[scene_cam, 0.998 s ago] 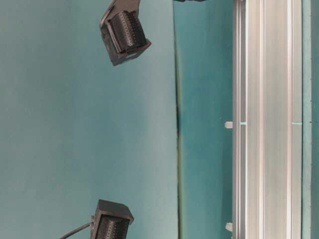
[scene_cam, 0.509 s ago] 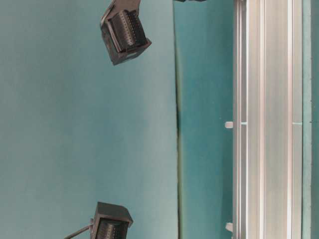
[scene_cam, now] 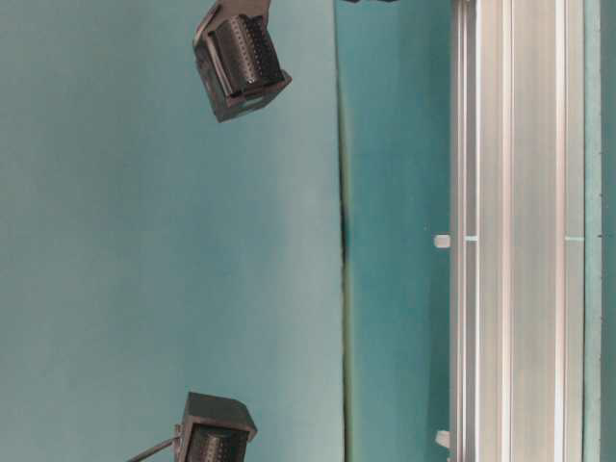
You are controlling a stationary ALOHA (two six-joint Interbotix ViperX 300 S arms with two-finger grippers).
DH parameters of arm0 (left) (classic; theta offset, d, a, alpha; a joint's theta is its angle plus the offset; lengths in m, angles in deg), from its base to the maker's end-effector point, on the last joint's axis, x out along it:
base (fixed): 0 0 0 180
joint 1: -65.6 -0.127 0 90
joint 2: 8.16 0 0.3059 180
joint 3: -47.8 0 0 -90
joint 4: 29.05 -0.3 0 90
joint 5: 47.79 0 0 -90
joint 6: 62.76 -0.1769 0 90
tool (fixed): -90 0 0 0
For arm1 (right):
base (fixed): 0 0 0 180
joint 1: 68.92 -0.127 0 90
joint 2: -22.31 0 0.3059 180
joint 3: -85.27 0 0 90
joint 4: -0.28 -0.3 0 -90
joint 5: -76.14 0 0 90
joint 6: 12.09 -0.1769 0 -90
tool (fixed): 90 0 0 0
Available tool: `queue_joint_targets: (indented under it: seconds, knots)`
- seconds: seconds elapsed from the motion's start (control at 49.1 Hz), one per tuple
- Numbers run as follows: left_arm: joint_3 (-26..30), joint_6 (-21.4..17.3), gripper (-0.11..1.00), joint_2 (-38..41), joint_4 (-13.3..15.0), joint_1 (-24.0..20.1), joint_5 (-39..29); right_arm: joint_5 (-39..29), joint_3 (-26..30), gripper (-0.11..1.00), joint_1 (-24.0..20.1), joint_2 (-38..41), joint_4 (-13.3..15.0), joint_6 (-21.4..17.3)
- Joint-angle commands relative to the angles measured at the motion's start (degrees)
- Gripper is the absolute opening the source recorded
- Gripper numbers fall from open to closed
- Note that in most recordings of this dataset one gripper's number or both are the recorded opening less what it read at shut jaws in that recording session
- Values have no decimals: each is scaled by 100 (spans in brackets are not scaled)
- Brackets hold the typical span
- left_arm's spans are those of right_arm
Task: Lift the large metal rail with both hands.
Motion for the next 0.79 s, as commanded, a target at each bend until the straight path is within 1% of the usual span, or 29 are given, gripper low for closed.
queue_joint_targets:
  seconds: [0.0, 0.306, 0.469, 0.591, 0.774]
  knots:
    - [70, 44, 36, -44, -9, -18, 193, 70, 9, 38, -18, 53, -18, -44]
    - [-88, 79, 36, -26, -9, -18, 624, 70, 9, 39, 0, 53, -18, -44]
    - [-149, 88, 36, 35, 0, -18, 694, 70, 9, 39, 9, 53, -9, -53]
    - [-158, 132, 36, 97, 0, -18, 756, 62, 0, 45, 18, 44, -18, -70]
    - [-114, 272, 36, 149, 0, -18, 870, 53, 0, 45, 18, 44, -18, -70]
